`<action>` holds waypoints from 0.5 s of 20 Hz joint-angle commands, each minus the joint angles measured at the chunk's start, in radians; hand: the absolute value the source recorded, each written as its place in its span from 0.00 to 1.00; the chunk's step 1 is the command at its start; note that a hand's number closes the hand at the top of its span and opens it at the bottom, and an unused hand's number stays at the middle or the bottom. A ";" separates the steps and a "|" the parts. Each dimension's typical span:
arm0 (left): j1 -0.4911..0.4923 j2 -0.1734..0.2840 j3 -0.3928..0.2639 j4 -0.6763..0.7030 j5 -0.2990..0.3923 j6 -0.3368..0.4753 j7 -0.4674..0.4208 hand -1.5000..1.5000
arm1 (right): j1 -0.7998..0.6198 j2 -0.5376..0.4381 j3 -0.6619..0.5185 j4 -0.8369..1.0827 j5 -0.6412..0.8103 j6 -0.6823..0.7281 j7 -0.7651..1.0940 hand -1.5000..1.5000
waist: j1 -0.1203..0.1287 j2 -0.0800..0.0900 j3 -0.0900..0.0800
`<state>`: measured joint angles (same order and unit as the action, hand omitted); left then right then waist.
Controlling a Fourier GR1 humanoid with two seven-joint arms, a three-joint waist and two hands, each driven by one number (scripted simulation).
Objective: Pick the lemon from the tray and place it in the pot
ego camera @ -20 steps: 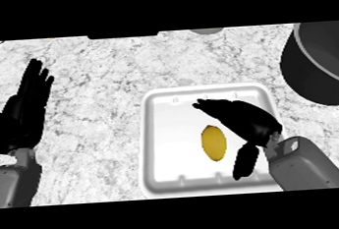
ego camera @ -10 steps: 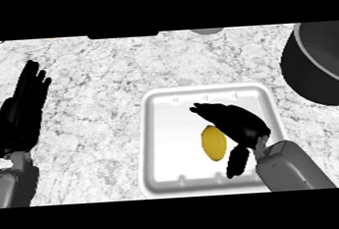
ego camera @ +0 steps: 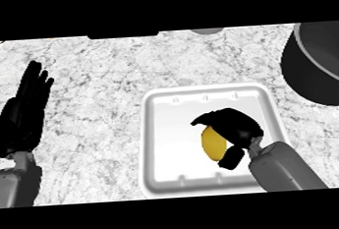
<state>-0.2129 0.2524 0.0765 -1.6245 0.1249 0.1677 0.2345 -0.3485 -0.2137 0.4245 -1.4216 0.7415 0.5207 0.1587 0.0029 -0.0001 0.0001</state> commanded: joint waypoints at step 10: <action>0.028 -0.030 0.032 -0.025 -0.016 -0.030 -0.005 0.50 | 0.033 0.064 0.010 0.088 0.164 -0.084 -0.150 1.00 | -0.001 0.000 0.000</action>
<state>-0.1948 0.2207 0.0863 -1.6334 0.0938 0.1556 0.2206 -0.3582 -0.2037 0.4156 -1.3326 0.8574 0.4523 -0.0355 0.0034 -0.0042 -0.0014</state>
